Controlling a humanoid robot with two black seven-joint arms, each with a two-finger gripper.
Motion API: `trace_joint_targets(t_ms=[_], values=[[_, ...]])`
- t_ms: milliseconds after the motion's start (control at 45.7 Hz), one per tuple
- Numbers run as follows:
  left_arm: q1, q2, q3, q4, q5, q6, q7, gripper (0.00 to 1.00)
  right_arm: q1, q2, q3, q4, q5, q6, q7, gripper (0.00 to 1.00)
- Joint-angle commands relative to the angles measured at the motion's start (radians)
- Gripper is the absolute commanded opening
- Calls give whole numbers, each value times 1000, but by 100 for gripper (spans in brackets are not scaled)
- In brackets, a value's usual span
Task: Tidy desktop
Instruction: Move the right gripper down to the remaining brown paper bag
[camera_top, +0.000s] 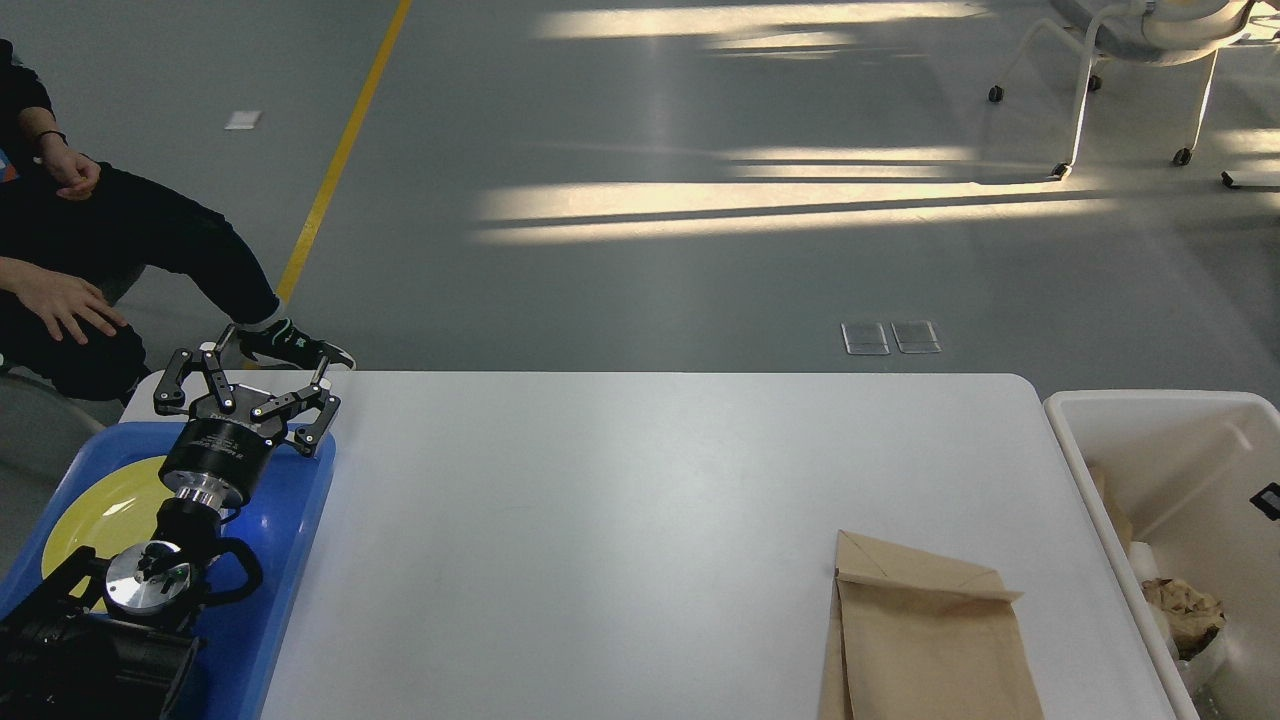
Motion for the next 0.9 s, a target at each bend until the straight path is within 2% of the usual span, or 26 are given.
trace_joint_targets(t_ms=[0,263,591,679,744,876], values=[[0,0,0,0,0,0,0,96,-1,7,1,13,1,9,1,100],[0,0,0,0,0,0,0,96,173,8,-22,131,6,32,1,100],[0,0,0,0,0,0,0,96,583,100,-259,399,7,180,0,100],[0,0,0,0,0,0,0,96,670,137,-275,496,14,288,1,100],[0,0,0,0,0,0,0,96,744,157,-275,557,15,452,1,100],[0,0,0,0,0,0,0,96,855,191,-269,573,40,751,4,100]])
